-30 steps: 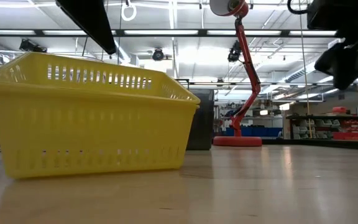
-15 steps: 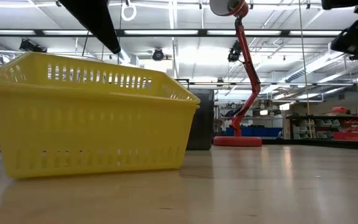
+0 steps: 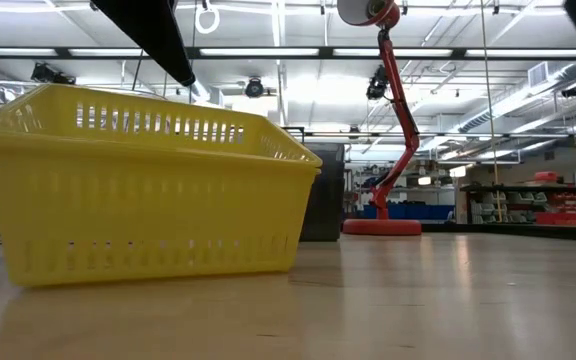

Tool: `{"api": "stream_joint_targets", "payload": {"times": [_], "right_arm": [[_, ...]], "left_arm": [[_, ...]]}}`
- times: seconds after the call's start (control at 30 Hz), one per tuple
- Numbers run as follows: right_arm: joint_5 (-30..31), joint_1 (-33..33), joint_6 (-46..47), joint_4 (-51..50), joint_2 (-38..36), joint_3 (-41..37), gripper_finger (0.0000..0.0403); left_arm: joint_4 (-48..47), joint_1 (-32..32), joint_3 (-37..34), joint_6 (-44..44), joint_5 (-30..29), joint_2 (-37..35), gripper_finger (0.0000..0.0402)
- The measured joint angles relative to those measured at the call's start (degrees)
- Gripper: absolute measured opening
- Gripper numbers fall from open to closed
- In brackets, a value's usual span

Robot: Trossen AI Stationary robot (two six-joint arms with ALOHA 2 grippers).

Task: Stack baskets by color
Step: Stack the bottom left yellow bin on top of the top yellow bin

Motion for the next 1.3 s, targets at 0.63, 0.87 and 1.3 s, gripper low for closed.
{"api": "stream_joint_targets", "payload": {"times": [0.63,0.87,1.3], "right_arm": [[-5.8,3.9,5.6,3.4,12.4,0.0,0.0197],[-7.9,3.1,3.4,4.6,14.9,0.0,0.0102],[-4.5,-6.6,-13.8,4.4,14.3,3.0,0.0006]], "left_arm": [[0.3,2.7,0.0,3.0,-1.9,0.0,0.0142],[1.0,2.7,0.0,3.0,-1.9,0.0,0.0142],[1.9,0.1,0.0,0.5,1.5,-1.8,0.0142]]}}
